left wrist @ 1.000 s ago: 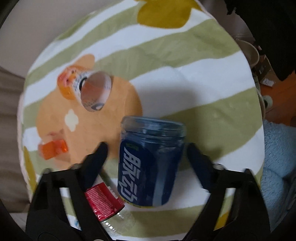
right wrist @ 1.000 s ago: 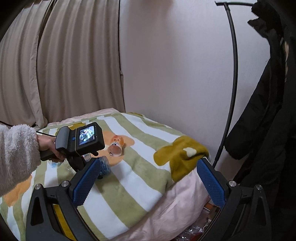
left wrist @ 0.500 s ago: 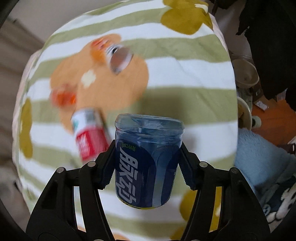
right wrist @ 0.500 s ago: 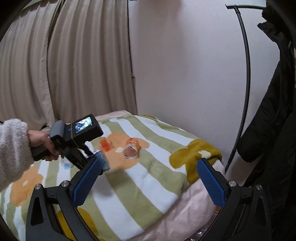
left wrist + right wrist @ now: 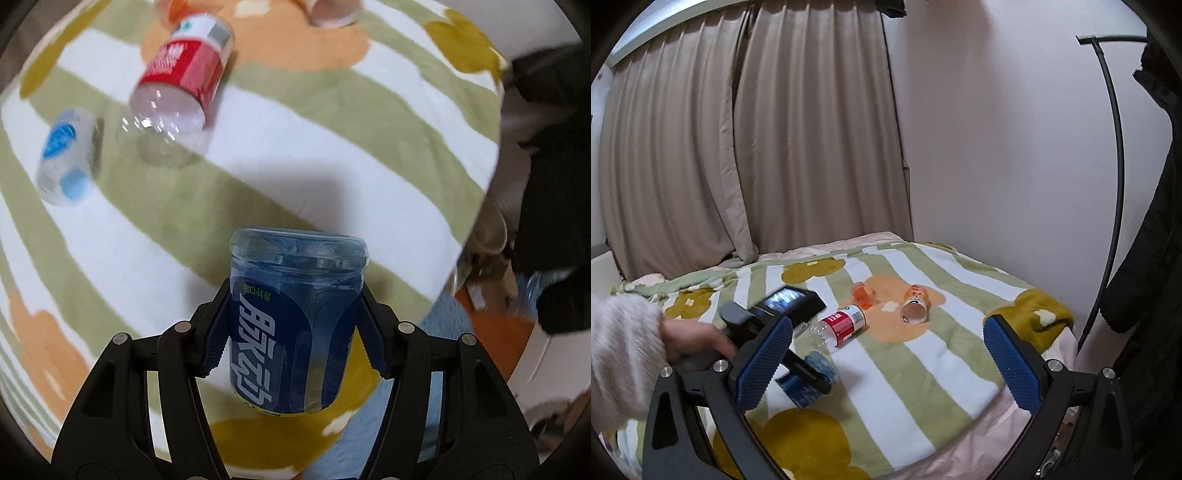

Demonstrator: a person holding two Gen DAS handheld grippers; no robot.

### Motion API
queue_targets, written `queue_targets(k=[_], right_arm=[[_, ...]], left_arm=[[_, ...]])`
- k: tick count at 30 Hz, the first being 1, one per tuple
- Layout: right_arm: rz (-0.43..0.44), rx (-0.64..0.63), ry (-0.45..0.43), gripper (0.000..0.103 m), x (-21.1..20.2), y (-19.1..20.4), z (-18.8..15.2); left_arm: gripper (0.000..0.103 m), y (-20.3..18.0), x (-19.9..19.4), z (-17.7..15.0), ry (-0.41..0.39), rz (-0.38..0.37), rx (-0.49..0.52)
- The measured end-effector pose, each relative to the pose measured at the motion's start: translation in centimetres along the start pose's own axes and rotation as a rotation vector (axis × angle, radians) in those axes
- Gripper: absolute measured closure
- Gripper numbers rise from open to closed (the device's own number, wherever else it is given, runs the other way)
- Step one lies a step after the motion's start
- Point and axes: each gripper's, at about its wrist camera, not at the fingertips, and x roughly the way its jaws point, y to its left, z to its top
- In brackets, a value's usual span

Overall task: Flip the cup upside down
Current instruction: 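Lift the blue cup off the blanket with the left tool, then set the blue cup down on the blanket and open the left tool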

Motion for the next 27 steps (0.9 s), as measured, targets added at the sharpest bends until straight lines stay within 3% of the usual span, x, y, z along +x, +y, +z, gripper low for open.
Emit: queue_targets(k=[3, 9, 11, 12, 13, 18, 27], right_arm=[[-0.015, -0.013, -0.001, 0.000, -0.6, 0.0, -0.1], [-0.040, 0.011, 0.005, 0.000, -1.0, -0.9, -0.3], [-0.037, 0.020, 0.006, 0.000, -1.0, -1.0, -0.4], [-0.035, 0.021, 0.006, 0.000, -1.1, -1.0, -0.4], [-0.033, 0.018, 0.007, 0.000, -1.0, -1.0, -0.3], [-0.023, 0.002, 0.002, 0.000, -1.2, -0.6, 0.1], [-0.016, -0.008, -0.024, 0.000, -1.9, 0.3, 1.0]], left_arm=[[0.045, 0.5, 1.4, 0.1, -0.001, -0.033, -0.055], [0.041, 0.9, 0.9, -0.1, -0.025, -0.024, -0.062], [0.013, 0.7, -0.1, -0.6, -0.064, 0.030, -0.057], [0.007, 0.7, -0.5, -1.0, -0.085, 0.049, -0.053], [0.003, 0.6, -1.4, -1.3, -0.118, 0.067, -0.046], [0.003, 0.3, -5.6, -2.8, -0.252, 0.110, -0.037], [0.000, -0.9, -16.2, -9.7, -0.628, 0.244, -0.050]])
